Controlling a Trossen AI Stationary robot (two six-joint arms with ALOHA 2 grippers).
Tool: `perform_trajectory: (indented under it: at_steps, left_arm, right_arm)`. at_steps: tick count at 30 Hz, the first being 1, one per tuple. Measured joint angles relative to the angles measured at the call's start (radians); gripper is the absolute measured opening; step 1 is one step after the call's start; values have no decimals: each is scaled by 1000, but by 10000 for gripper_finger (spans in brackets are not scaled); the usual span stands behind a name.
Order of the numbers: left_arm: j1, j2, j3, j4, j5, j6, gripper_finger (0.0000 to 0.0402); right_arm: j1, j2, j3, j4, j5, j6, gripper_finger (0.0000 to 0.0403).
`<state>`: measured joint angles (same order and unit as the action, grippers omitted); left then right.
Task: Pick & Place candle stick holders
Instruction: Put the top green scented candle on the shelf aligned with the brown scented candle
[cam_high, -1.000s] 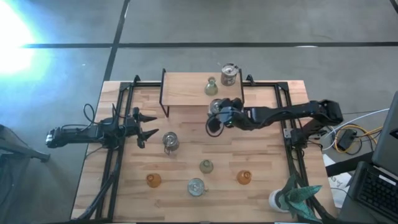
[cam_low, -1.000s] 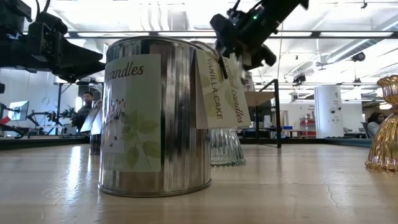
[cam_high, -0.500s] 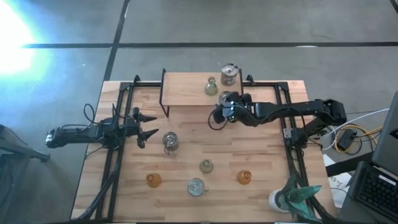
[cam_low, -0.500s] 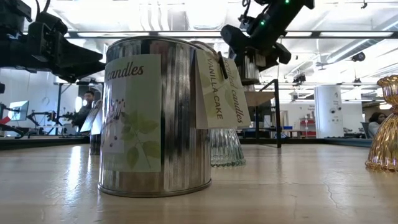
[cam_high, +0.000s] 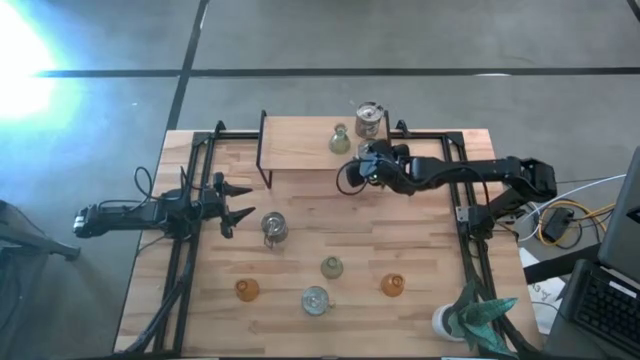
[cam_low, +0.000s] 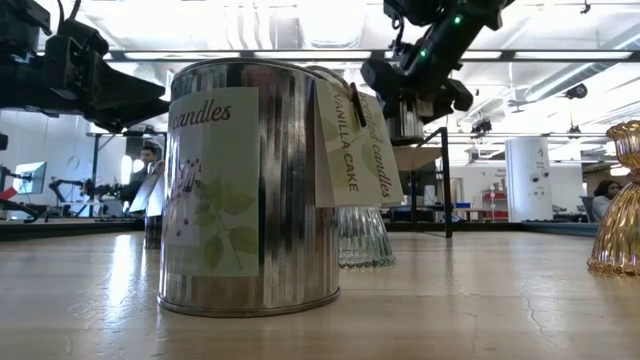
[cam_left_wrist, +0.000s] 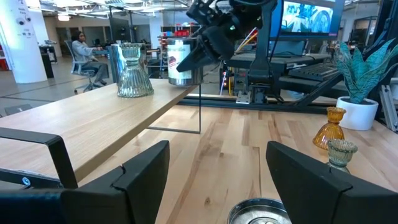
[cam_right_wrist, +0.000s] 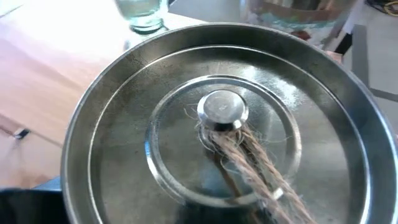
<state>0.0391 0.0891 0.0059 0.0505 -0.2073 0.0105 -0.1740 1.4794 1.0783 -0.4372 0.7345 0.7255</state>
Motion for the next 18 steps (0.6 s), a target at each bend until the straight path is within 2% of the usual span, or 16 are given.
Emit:
perform_trajectory:
  at_steps: [10,18]
  left_arm:
    - [0,0,0,0,0,0,273]
    - [0,0,0,0,0,0,273]
  right_arm:
    - [-79,6,-21,41,-32,-26,348]
    - [-125,3,-74,163,-74,-51,348]
